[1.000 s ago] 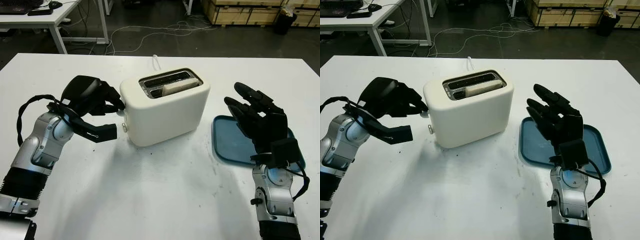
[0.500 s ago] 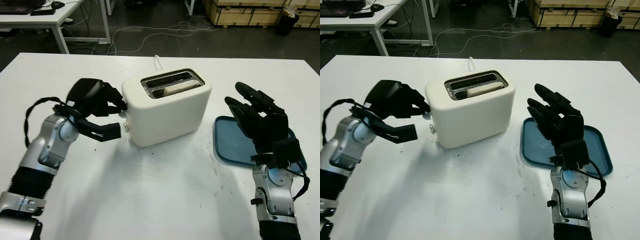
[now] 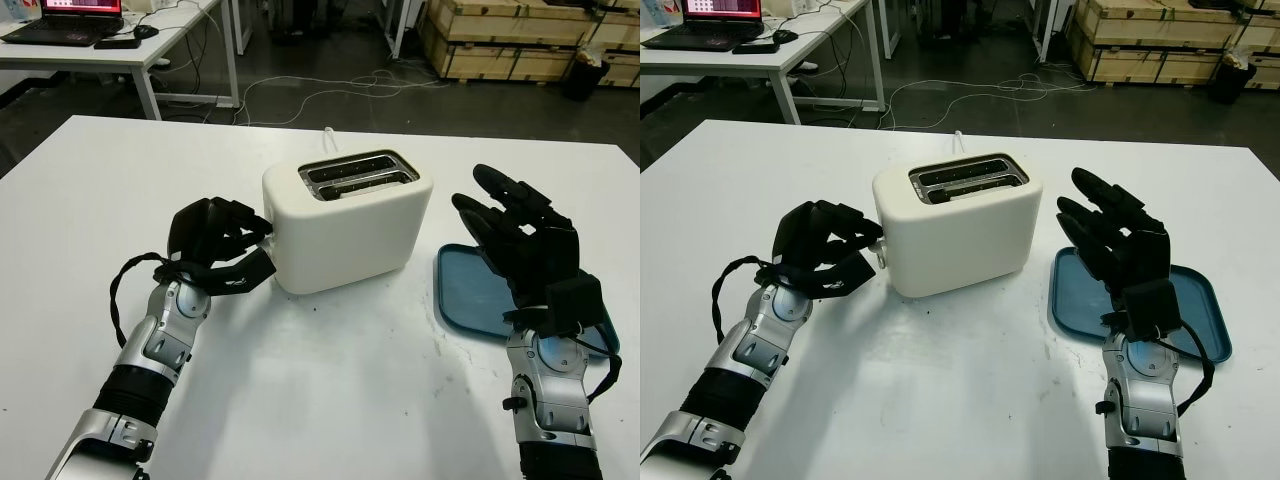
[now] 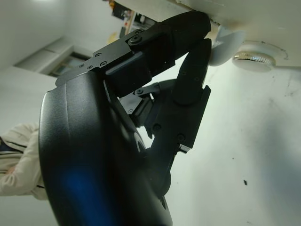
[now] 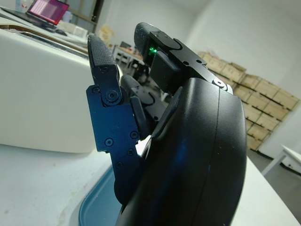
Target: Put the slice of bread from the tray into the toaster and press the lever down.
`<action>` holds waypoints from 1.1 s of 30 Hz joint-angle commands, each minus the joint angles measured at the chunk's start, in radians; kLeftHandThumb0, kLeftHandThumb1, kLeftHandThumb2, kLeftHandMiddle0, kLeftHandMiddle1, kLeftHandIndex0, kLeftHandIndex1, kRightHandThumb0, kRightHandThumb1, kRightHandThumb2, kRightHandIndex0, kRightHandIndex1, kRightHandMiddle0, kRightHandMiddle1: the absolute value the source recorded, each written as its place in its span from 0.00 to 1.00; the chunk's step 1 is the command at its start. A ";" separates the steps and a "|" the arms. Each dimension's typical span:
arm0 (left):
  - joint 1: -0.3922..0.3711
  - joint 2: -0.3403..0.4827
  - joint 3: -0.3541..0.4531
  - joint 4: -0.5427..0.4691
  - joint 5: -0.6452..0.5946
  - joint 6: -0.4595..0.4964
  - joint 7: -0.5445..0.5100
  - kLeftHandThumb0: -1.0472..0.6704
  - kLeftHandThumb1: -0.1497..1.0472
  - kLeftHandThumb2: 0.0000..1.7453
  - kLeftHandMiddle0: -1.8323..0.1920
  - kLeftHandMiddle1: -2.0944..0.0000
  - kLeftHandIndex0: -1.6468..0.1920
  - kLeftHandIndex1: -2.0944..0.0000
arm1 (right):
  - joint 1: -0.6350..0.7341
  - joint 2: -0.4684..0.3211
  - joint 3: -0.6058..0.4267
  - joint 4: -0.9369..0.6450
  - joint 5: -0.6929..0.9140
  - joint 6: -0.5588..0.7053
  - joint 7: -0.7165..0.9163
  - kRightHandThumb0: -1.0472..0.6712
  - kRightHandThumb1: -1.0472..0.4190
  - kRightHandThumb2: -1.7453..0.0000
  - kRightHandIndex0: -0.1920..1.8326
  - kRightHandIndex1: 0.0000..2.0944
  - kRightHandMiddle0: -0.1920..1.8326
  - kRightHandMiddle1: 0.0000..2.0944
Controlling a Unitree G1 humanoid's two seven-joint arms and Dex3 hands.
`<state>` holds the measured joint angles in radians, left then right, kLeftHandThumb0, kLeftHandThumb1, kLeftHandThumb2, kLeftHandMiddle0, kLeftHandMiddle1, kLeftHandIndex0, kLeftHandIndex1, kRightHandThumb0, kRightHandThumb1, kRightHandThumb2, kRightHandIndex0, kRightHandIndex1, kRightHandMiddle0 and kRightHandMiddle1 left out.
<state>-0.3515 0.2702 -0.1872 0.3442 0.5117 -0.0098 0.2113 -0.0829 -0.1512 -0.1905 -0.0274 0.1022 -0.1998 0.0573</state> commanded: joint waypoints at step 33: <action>0.084 -0.168 -0.272 0.214 0.037 0.086 -0.124 0.70 0.86 0.00 0.51 0.53 0.27 1.00 | 0.024 -0.055 -0.071 -0.028 0.007 0.001 0.009 0.34 0.13 1.00 0.56 0.00 0.52 0.01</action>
<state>-0.3578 0.2751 -0.2269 0.3470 0.4992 0.0126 0.2689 -0.0628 -0.1916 -0.2488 -0.0276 0.0946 -0.1997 0.0572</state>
